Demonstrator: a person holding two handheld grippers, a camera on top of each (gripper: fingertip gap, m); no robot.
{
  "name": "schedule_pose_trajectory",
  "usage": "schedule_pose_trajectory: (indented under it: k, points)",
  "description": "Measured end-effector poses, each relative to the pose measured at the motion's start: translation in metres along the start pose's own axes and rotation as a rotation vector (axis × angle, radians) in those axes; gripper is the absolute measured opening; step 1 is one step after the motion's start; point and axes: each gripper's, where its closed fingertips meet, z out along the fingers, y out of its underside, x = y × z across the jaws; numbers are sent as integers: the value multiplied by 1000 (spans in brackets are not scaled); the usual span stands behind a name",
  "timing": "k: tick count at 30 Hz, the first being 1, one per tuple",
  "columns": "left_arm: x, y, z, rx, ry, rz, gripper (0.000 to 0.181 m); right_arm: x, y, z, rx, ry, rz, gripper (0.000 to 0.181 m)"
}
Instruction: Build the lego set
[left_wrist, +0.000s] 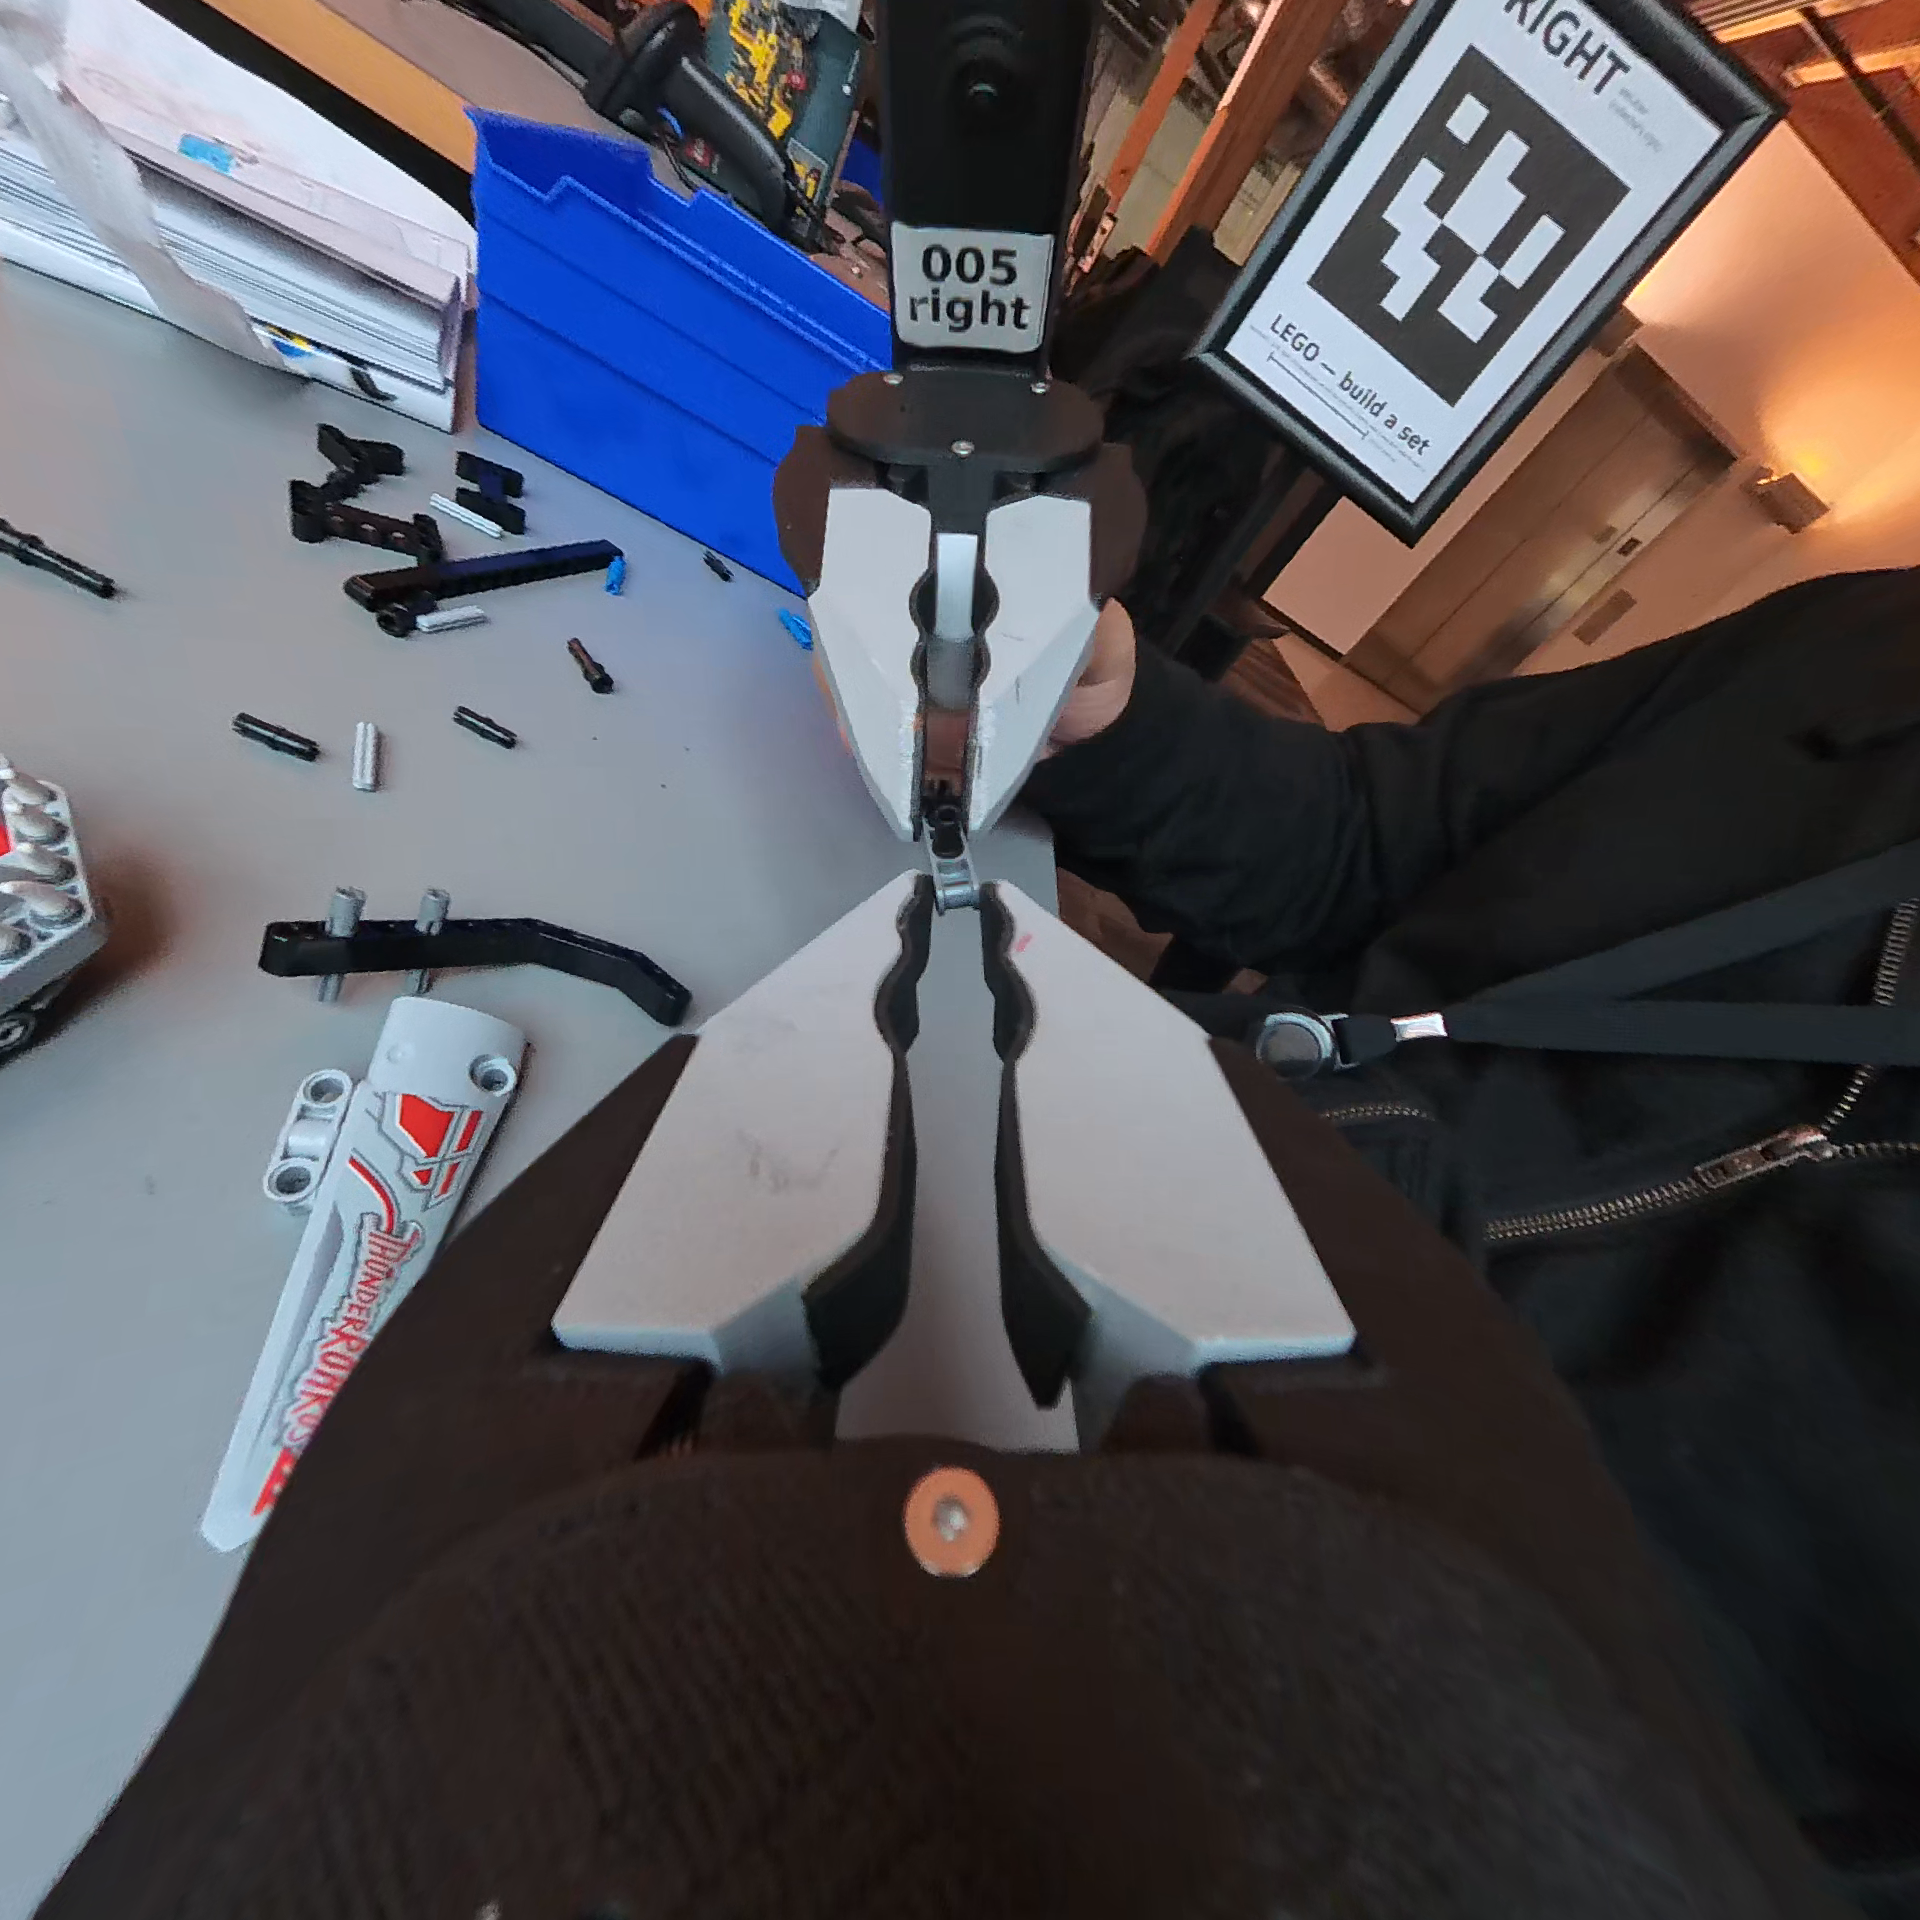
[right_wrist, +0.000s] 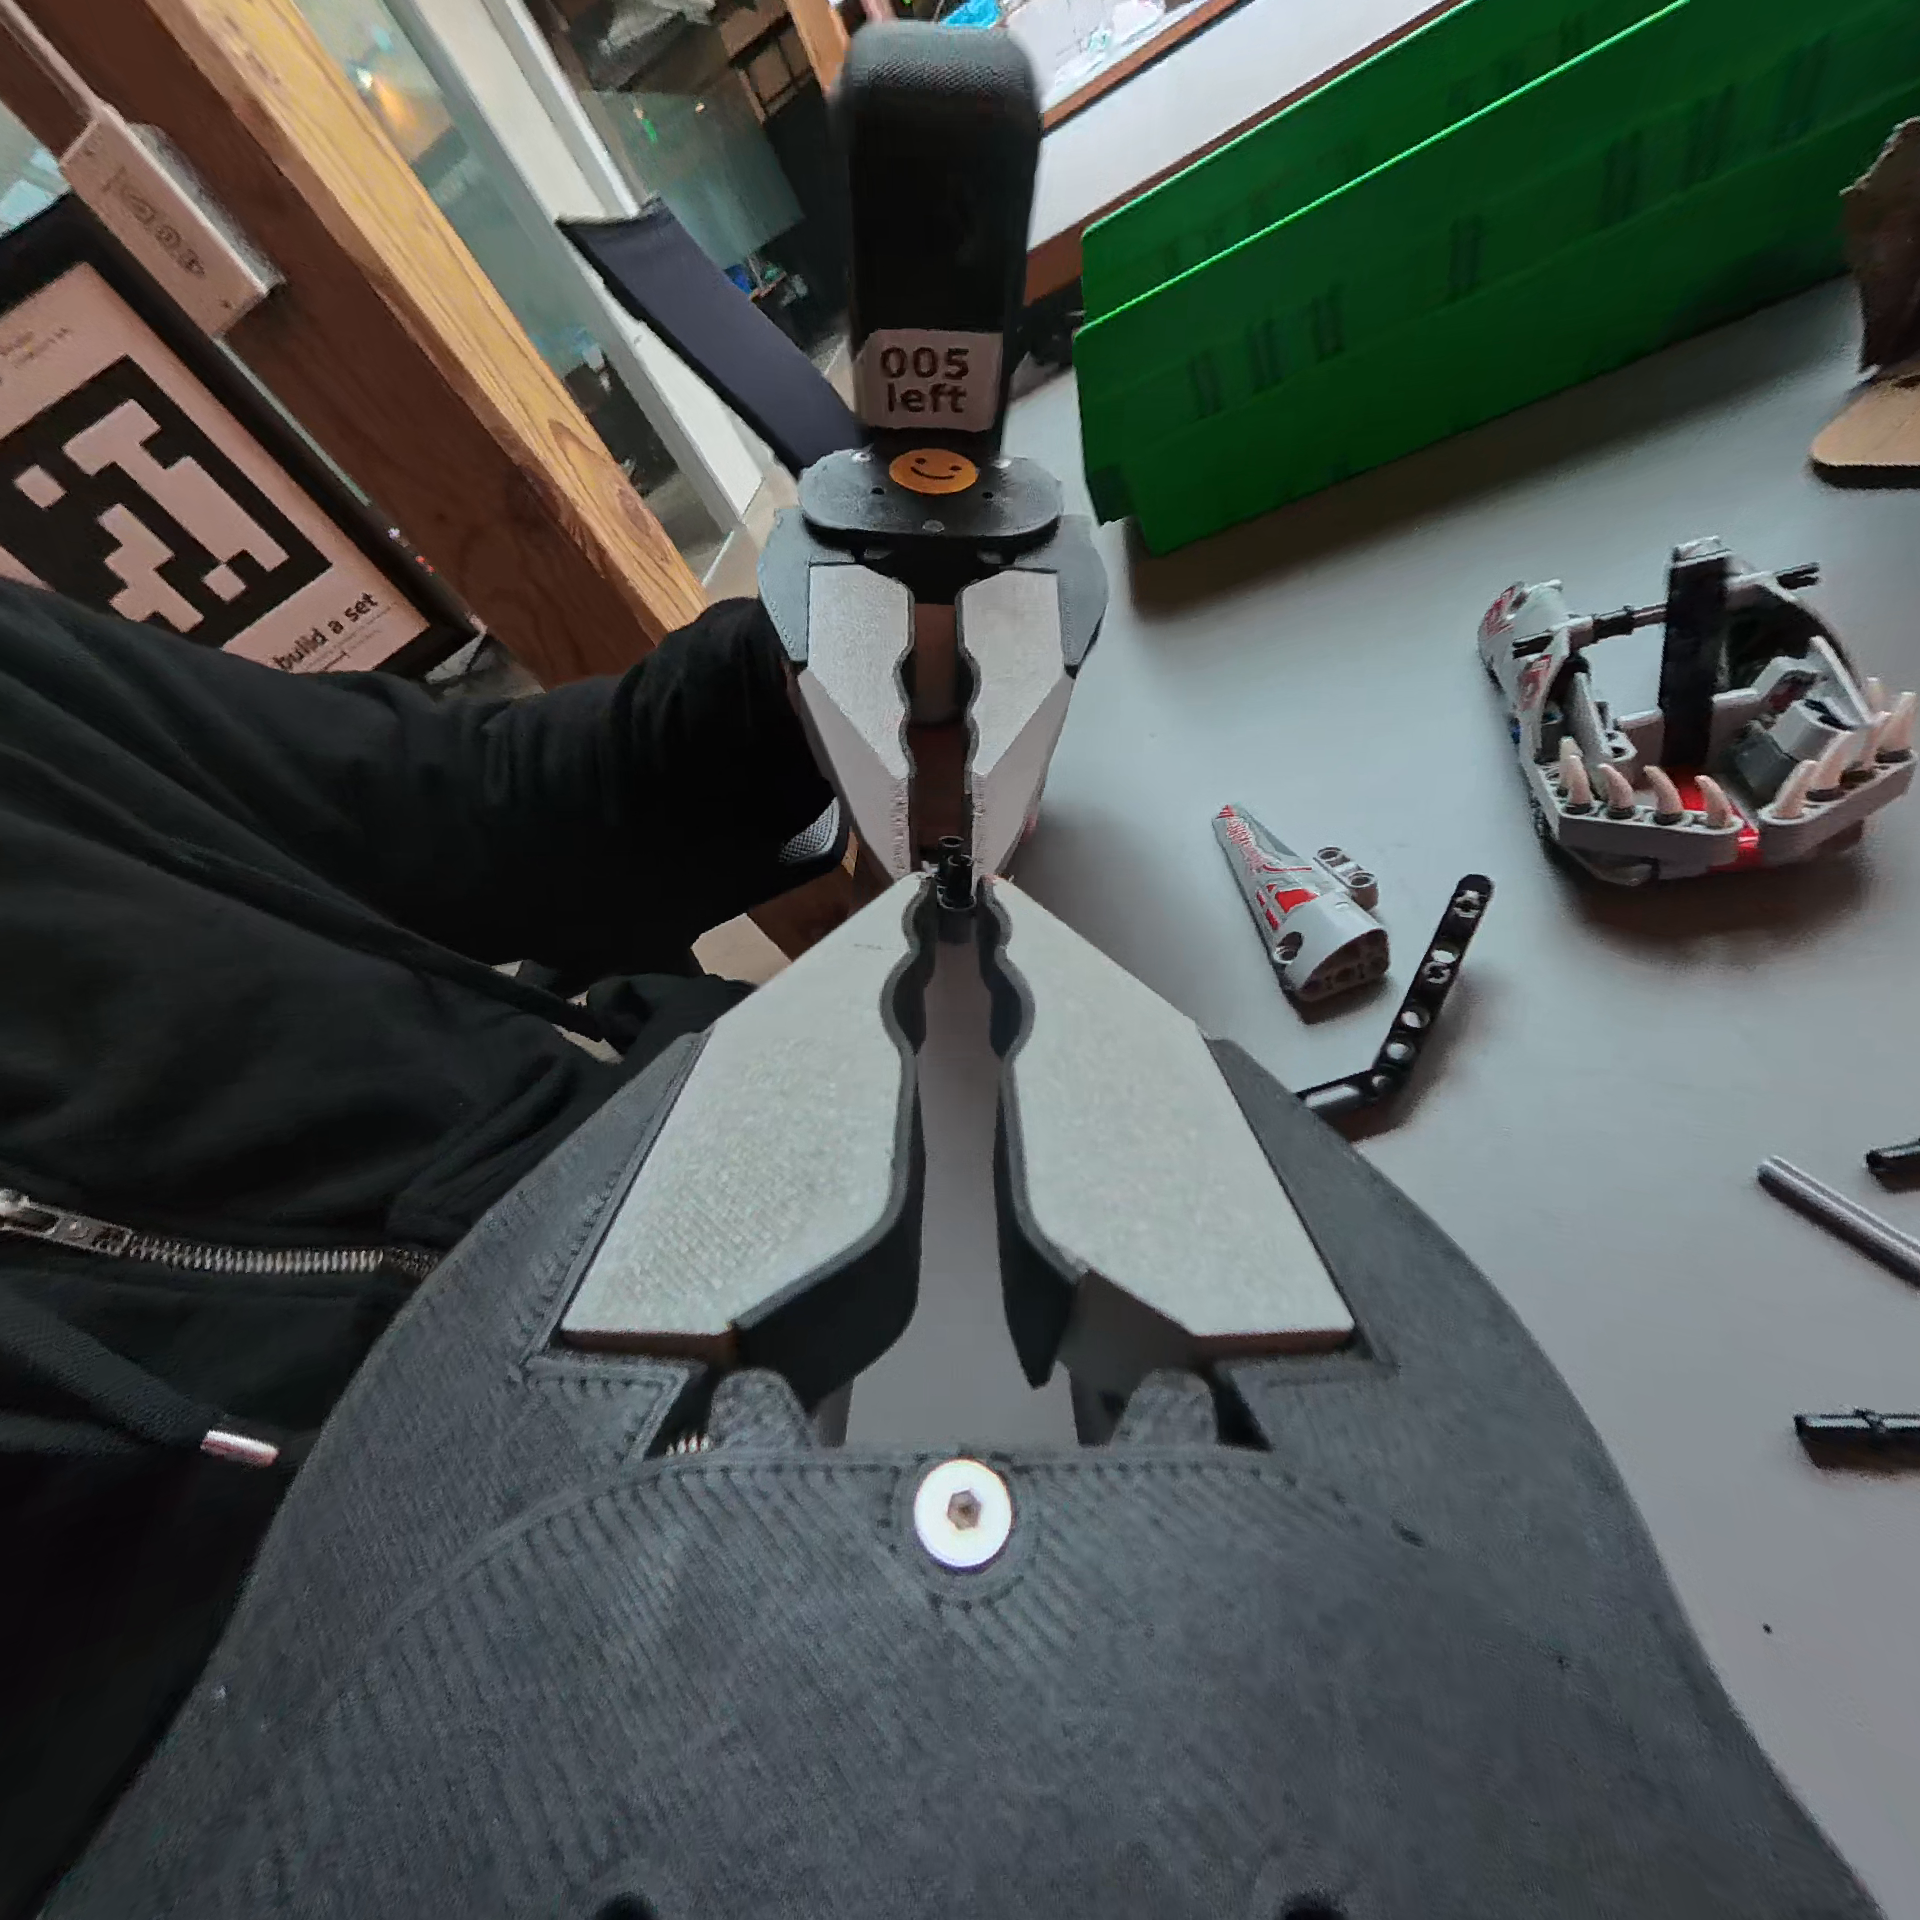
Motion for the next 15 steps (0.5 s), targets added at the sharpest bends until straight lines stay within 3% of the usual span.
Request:
schedule_pose_trajectory:
  k: [2, 5, 8, 11, 13, 15]
  points:
    - [-5, 0, 0, -7, -37, 16, 9, 6, -4, -3, 35, 24, 33, 4]
    - [-9, 10, 3, -85, -89, 71, 30, 8, -7, -5, 66, 14, 72, 4]
    - [-10, 10, 9, -95, -131, 113, 33, 10, -5, -5, 71, 19, 81, 4]
    - [-13, 2, 9, -61, -163, 111, 30, 10, -3, -3, 57, 25, 67, 4]
    - [-13, -6, 7, -5, -174, 114, 10, 9, -3, -1, 53, 24, 60, 4]
    - [-15, -7, 7, 7, -188, 113, 7, 10, -3, -1, 60, 34, 58, 4]
